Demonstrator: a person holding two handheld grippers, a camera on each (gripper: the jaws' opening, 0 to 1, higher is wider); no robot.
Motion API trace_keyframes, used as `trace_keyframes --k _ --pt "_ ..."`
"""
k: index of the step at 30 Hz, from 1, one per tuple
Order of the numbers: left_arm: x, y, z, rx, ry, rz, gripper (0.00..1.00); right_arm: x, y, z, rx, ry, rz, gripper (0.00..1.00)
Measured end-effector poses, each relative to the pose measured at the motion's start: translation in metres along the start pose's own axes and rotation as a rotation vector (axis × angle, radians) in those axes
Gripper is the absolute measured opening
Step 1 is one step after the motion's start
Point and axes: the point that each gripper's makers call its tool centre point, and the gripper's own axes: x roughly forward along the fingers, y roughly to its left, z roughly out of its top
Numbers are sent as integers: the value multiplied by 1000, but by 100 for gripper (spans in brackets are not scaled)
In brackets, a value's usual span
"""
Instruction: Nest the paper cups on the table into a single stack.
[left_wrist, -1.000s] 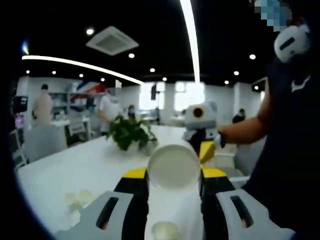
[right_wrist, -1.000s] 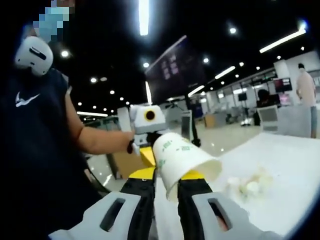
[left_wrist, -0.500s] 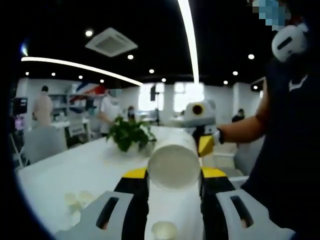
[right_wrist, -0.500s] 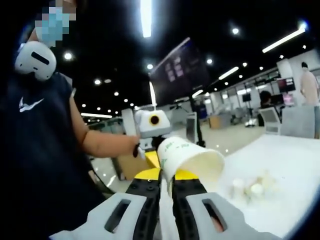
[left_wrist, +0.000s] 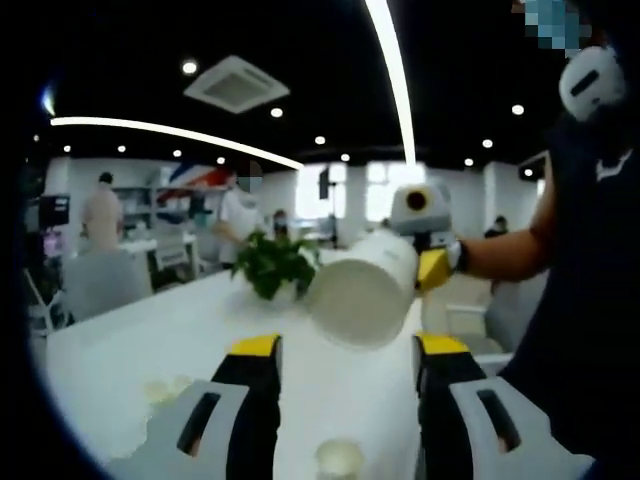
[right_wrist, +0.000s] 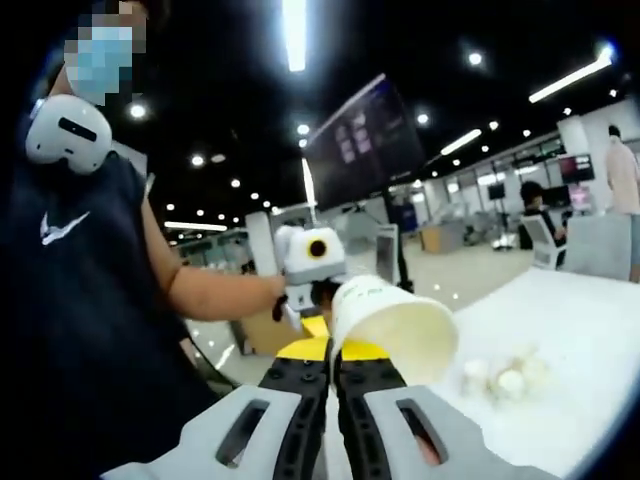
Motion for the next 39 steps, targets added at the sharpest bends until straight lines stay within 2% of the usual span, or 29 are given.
trace_keyframes --k 3,5,9,11,13,14,16,21,24,26,27,28,31,33,36,39 --pt "-3 13 -11 34 50 77 76 -4 -5 2 -1 34 -18 0" --pt "-6 22 -19 27 80 131 87 -6 -8 -1 -14 78 -29 0" --pt "-14 32 -29 27 99 195 98 -6 -7 -3 -25 155 -24 0" --pt "-19 35 -38 36 116 217 99 -7 -9 -3 -57 211 -34 0" --pt "-26 40 -50 13 125 243 99 -6 -9 0 -69 239 -41 0" --pt "-28 42 -54 0 127 252 99 -7 -14 1 -80 274 -68 0" --pt "-35 44 -62 -13 133 271 99 -8 -16 -2 -94 347 -72 0" --pt "-52 51 -84 7 200 319 99 -9 -27 -6 -188 501 -117 0" --pt "-59 52 -84 -7 187 327 99 -9 -29 -9 -211 565 -119 0" --pt "-64 54 -82 -10 166 341 99 -9 -31 -13 -217 629 -126 0" --pt "-67 55 -83 -17 162 349 99 -10 -33 -16 -192 674 -151 0" --pt "-69 56 -84 -20 165 355 99 -12 -37 -18 -187 716 -177 0" --pt "-78 61 -95 -17 210 394 99 -13 -35 -25 -182 852 -172 0" --pt "-83 63 -99 -38 207 409 99 -13 -35 -27 -200 926 -173 0" --pt "-89 64 -106 -55 216 430 99 -9 -38 -27 -197 994 -196 0" --pt "-94 64 -113 -50 230 446 99 -8 -37 -30 -210 1080 -172 0"
